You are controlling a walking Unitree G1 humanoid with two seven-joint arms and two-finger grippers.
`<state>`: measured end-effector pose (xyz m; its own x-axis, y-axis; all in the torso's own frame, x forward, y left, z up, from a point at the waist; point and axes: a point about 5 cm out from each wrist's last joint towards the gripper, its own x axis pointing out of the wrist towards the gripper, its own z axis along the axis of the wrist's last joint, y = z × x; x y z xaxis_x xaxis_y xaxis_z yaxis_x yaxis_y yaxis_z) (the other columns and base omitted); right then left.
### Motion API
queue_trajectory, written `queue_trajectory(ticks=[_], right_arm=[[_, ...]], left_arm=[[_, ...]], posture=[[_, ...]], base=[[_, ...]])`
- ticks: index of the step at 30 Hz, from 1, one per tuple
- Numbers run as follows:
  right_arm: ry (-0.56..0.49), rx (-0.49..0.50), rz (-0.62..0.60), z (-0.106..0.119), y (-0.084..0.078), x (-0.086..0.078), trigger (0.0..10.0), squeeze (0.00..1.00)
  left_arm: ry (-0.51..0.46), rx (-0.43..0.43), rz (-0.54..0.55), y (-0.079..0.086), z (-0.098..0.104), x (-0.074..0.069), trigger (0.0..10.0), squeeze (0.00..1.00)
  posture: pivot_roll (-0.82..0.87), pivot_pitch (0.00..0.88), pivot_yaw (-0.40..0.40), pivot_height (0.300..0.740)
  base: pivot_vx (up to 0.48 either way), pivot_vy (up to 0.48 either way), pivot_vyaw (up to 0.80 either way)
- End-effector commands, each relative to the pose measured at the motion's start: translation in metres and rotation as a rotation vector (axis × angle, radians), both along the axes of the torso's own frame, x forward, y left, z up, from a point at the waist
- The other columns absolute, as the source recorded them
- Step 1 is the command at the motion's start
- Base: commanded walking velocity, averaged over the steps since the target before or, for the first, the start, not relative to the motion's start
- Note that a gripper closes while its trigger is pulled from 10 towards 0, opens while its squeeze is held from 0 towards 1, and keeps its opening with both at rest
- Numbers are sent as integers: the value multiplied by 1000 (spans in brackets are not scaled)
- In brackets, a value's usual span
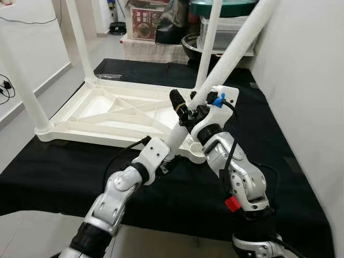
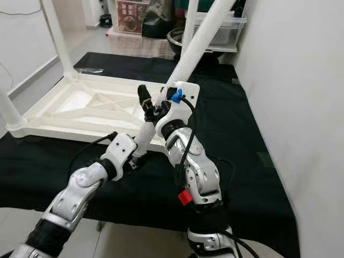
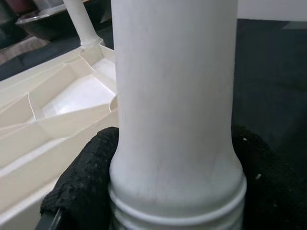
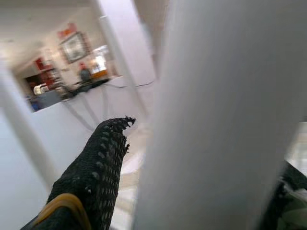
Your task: Building children table
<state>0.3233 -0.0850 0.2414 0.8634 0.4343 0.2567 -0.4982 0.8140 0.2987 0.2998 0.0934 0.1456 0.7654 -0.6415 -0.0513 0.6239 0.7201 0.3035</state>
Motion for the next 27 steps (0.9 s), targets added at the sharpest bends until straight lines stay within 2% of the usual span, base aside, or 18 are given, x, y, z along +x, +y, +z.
queue_trajectory(ticks=[1, 2, 4, 6, 8, 10, 12, 14, 15, 16, 18, 19, 21, 24, 27], right_arm=[[8, 24, 78, -6, -2, -1, 10000, 0], [8, 24, 78, -6, -2, -1, 10000, 0], [26, 19, 211, -10, -2, -3, 10000, 0], [35, 17, 254, -12, -2, -4, 10000, 0], [29, -3, 370, -14, -4, -9, 10000, 0], [29, -3, 370, -14, -4, -9, 10000, 0], [6, -20, 500, -14, -7, -14, 10000, 0], [6, -20, 500, -14, -7, -14, 10000, 0], [-6, -27, 572, -13, -9, -18, 10000, 0], [-6, -27, 572, -13, -9, -18, 10000, 0], [-33, -51, 687, -12, -11, -24, 10000, 0], [-33, -51, 687, -12, -11, -24, 10000, 0], [-54, -67, 768, -11, -13, -28, 10000, 0], [-63, -79, 802, -11, -14, -30, 10000, 0], [-73, -105, 905, -10, -17, -38, 10000, 0]], left_arm=[[-3, -12, -73, -5, 5, -8, 10000, 0], [-3, -12, -73, -5, 5, -8, 10000, 0], [22, -19, -104, -1, 4, -14, 10000, 0], [31, -25, -115, 1, 4, -17, 10000, 0], [71, -41, -163, 3, 3, -25, 10000, 0], [71, -41, -163, 3, 3, -25, 10000, 0], [139, -67, -232, 5, 0, -38, 10000, 0], [139, -67, -232, 5, 0, -38, 10000, 0], [188, -86, -271, 5, -2, -47, 10000, 0], [188, -86, -271, 5, -2, -47, 10000, 0], [284, -139, -339, 5, -6, -66, 10000, 0], [284, -139, -339, 5, -6, -66, 10000, 0], [356, -177, -380, 7, -9, -77, 10000, 0], [377, -195, -383, 8, -9, -79, 10000, 0], [400, -206, -374, 14, -10, -81, 10000, 0]], posture=[[91, 0, -58, 740], [91, 0, -58, 740], [92, 0, -55, 740], [92, 0, -55, 740], [95, 0, -53, 740], [95, 0, -53, 740], [100, 0, -54, 740], [100, 0, -54, 740], [100, 0, -55, 740], [100, 0, -55, 740], [99, 0, -55, 740], [99, 0, -55, 740], [98, 0, -55, 740], [102, 0, -57, 740], [102, 0, -59, 740]], base=[[0, 0, 0], [0, 0, 0], [0, 0, 0], [0, 0, 0], [0, 0, 0], [0, 0, 0], [0, 0, 0], [0, 0, 0], [0, 0, 0], [0, 0, 0], [0, 0, 0], [0, 0, 0], [0, 0, 0], [0, 0, 0], [0, 0, 0]])
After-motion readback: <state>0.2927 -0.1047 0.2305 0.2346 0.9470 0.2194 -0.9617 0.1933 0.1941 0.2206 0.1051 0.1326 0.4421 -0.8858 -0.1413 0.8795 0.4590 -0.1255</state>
